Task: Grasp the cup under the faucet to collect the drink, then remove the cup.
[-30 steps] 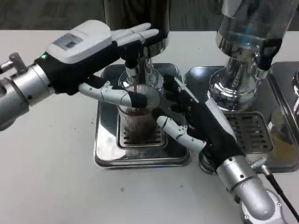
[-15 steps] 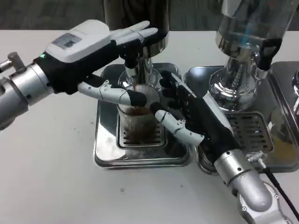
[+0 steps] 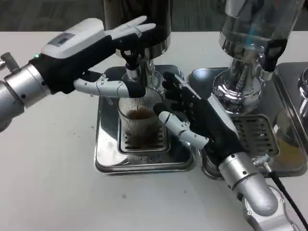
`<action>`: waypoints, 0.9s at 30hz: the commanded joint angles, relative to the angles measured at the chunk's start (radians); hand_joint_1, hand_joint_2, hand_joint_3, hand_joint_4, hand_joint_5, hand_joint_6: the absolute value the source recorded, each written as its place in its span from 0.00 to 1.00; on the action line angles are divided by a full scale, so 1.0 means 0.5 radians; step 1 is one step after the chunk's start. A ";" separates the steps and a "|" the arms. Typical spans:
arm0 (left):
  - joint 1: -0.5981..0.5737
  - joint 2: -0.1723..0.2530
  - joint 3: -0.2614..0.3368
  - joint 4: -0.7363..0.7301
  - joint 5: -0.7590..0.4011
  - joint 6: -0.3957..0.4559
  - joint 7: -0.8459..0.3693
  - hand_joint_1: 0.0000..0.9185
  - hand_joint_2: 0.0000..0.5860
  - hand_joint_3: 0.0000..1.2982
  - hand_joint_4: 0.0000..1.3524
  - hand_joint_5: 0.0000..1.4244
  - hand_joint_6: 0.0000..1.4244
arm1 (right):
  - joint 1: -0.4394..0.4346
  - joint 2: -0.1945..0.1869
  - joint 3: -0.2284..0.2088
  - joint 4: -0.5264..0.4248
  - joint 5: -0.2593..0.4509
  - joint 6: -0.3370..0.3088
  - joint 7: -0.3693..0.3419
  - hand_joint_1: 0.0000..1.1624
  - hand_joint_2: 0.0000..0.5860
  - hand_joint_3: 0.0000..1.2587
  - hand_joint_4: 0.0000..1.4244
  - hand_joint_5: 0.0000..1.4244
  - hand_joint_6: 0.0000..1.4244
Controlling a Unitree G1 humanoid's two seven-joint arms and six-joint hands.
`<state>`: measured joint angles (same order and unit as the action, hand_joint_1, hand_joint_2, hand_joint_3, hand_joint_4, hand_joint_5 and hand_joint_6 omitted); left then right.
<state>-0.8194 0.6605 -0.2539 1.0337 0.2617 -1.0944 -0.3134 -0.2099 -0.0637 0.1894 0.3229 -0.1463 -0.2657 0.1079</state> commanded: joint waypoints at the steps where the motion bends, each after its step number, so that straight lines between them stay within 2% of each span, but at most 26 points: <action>1: 0.048 -0.002 0.062 0.032 -0.088 0.078 -0.135 0.00 0.12 0.09 0.00 0.02 0.10 | -0.004 0.008 -0.014 0.009 0.011 -0.035 0.004 0.40 0.52 0.06 0.07 0.08 0.10; 9: 0.038 -0.024 0.130 0.002 -0.134 0.066 -0.204 0.00 0.12 0.10 0.00 0.03 0.11 | 0.003 0.013 -0.015 0.008 0.004 -0.028 0.005 0.40 0.52 0.06 0.07 0.08 0.10; 27: 0.001 -0.059 0.190 -0.055 -0.150 0.013 -0.235 0.00 0.12 0.09 0.00 0.03 0.12 | 0.023 0.017 -0.020 0.003 -0.004 -0.019 -0.007 0.39 0.49 0.07 0.07 0.08 0.10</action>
<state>-0.8190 0.6347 -0.1734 1.0206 0.2054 -1.0923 -0.4187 -0.2087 -0.0557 0.1836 0.3229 -0.1497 -0.2658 0.1078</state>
